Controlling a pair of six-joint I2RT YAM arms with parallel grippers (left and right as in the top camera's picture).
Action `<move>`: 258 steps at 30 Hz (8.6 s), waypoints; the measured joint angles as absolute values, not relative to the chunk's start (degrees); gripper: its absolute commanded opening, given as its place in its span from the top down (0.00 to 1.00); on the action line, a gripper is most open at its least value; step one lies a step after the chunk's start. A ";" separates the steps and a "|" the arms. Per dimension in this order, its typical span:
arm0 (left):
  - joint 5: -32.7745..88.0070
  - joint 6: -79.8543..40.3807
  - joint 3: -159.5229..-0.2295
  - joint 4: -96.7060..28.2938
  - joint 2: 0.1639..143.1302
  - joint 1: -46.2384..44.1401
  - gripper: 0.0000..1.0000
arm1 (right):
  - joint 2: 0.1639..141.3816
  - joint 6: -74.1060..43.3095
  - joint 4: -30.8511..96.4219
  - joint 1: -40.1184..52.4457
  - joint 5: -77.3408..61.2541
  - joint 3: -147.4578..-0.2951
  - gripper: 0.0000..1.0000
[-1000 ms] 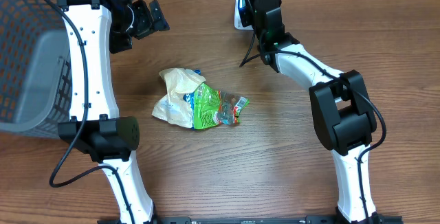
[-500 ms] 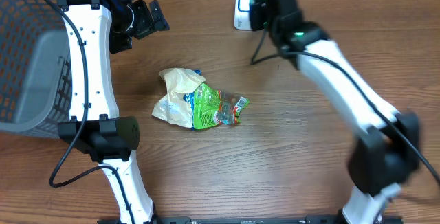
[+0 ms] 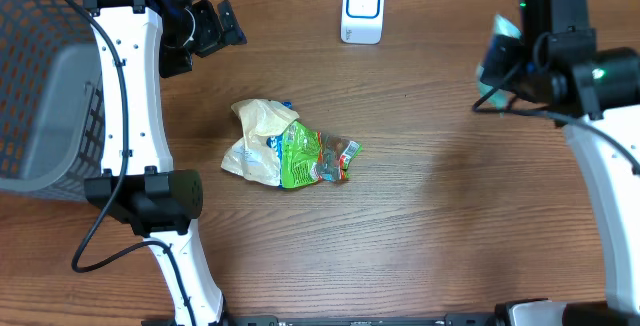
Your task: Scan the item barcode
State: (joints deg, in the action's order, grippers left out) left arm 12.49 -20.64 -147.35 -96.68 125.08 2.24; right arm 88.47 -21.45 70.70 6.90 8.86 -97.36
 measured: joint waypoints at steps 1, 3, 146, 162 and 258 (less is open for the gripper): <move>12.49 -20.64 -147.37 -96.68 125.08 2.24 0.00 | 88.92 -21.91 71.18 5.67 8.86 -96.55 0.96; 12.47 -20.62 -147.37 -96.68 125.08 2.24 0.00 | 89.82 -22.61 70.41 3.33 8.86 -93.91 0.96; 12.49 -20.64 -147.35 -96.68 125.08 2.24 0.00 | 110.72 -32.36 50.74 22.79 -11.22 -72.93 0.51; 12.49 -20.62 -147.37 -96.71 125.08 2.24 0.00 | 111.18 -13.37 61.67 20.16 -0.03 -82.41 0.34; 12.49 -20.62 -147.35 -96.66 125.08 2.24 0.00 | 101.82 17.17 45.91 9.93 -38.50 -63.26 0.96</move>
State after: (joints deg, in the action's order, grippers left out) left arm 12.49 -20.62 -147.35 -96.66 125.08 2.24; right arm 101.82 17.17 45.91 9.93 -38.50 -63.26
